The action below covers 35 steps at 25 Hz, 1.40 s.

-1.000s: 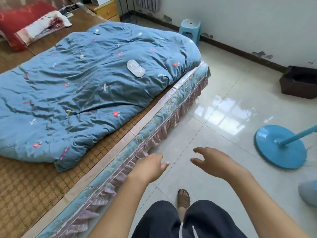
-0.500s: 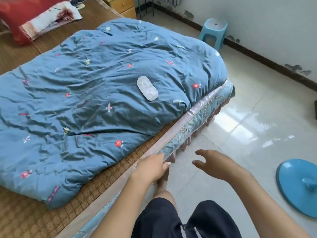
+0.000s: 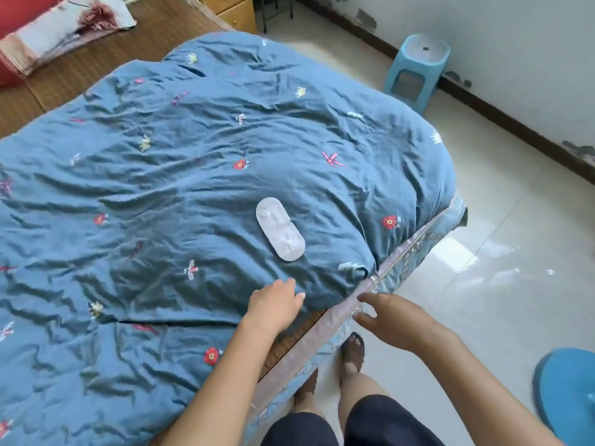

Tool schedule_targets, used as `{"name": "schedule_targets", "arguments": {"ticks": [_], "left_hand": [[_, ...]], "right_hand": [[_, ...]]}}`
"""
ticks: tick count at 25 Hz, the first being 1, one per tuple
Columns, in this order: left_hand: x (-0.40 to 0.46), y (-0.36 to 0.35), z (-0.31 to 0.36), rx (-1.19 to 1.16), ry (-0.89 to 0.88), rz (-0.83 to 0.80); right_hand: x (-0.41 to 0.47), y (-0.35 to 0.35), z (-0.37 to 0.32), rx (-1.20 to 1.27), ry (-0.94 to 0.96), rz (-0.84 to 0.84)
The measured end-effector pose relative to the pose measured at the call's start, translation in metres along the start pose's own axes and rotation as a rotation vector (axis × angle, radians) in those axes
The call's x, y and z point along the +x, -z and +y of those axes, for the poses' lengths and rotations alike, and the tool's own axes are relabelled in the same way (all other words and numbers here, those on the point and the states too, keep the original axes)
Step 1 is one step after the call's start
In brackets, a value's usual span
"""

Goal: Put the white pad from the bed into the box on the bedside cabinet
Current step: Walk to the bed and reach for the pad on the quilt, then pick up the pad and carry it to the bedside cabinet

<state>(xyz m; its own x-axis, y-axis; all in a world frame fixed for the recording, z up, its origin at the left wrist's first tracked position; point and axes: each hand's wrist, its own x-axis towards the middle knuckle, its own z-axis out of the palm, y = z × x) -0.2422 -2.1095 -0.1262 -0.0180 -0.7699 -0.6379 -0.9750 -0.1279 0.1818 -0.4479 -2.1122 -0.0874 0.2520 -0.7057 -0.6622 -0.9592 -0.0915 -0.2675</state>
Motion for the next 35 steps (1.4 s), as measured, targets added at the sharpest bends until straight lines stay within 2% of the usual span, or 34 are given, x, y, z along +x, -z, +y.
{"name": "schedule_targets", "arguments": {"ticks": [4,6,9,12,16,19,23,27,30,35], "left_hand": [[0.078,0.003,0.003,-0.058,0.120,0.046],[0.116,0.002,0.004,-0.276,0.240,0.101],[0.172,0.005,0.000,-0.656,0.514,0.244],[0.210,0.010,-0.006,-0.896,0.727,0.344],[0.234,0.012,-0.008,-0.912,0.945,0.404],[0.236,0.010,-0.012,-0.933,1.024,0.395],[0.224,-0.002,-0.014,-1.292,0.877,0.398],[0.197,-0.007,-0.007,-1.599,0.715,0.524],[0.180,-0.002,0.004,-1.796,0.583,0.477],[0.158,0.027,0.052,-1.816,0.312,0.346]], "right_hand": [[0.061,0.033,0.018,-0.026,0.020,-0.035],[0.088,0.047,0.027,-0.077,0.048,-0.076],[0.127,0.072,0.041,-0.158,0.101,-0.107],[0.154,0.090,0.050,-0.193,0.157,-0.111],[0.175,0.103,0.059,-0.218,0.209,-0.111],[0.181,0.105,0.064,-0.241,0.224,-0.132],[0.181,0.108,0.064,-0.242,0.232,-0.134],[0.167,0.107,0.064,-0.223,0.221,-0.118],[0.152,0.104,0.067,-0.223,0.183,-0.109],[0.108,0.107,0.092,-0.095,0.025,-0.010]]}}
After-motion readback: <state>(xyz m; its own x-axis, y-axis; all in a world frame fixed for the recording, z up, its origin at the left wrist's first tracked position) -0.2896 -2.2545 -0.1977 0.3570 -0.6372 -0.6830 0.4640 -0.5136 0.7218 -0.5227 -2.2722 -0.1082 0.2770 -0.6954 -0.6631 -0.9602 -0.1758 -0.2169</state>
